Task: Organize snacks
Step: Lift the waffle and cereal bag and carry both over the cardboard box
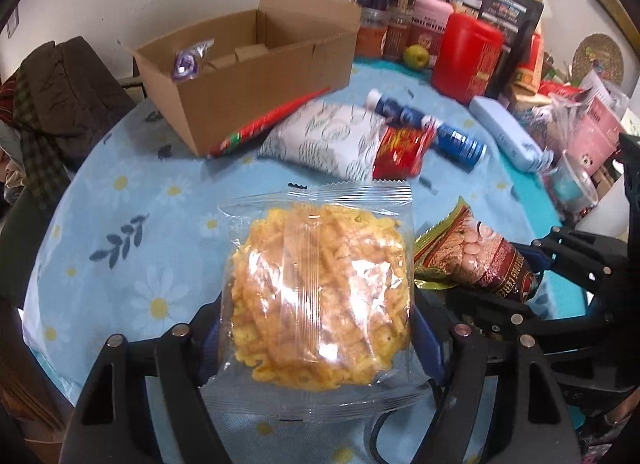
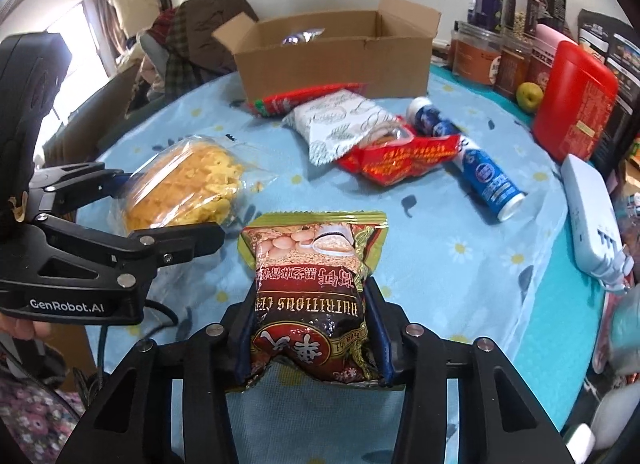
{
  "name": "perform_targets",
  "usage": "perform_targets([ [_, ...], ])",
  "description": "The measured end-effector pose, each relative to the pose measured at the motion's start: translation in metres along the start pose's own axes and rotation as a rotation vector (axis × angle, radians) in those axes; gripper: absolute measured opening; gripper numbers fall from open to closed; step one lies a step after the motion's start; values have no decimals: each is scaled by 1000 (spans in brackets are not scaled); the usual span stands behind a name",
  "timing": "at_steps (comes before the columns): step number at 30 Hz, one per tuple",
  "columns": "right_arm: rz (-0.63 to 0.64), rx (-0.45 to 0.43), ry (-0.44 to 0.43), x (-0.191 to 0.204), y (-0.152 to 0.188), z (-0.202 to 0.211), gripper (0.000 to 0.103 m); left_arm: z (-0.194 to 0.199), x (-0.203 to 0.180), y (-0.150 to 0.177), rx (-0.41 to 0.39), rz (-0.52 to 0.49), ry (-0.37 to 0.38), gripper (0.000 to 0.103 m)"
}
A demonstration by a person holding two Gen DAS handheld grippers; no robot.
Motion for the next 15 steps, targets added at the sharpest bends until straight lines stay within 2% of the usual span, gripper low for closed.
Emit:
perform_targets([
  [7,-8,-73,-19,-2,-27,19,45,20,-5,-36,-82,0,37,77],
  [15,17,-168,-17,-4,-80,40,45,44,-1,-86,-206,-13,38,77],
])
Point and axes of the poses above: each gripper's, at about its wrist camera, not at the fingertips, and z roughly against the way its jaws point, x to its left, y to its underside, the point moved 7 cm from there along -z, roughly the way its jaws point, and after that the axes turned 5 degrees about -x, right-handed, at the moved point
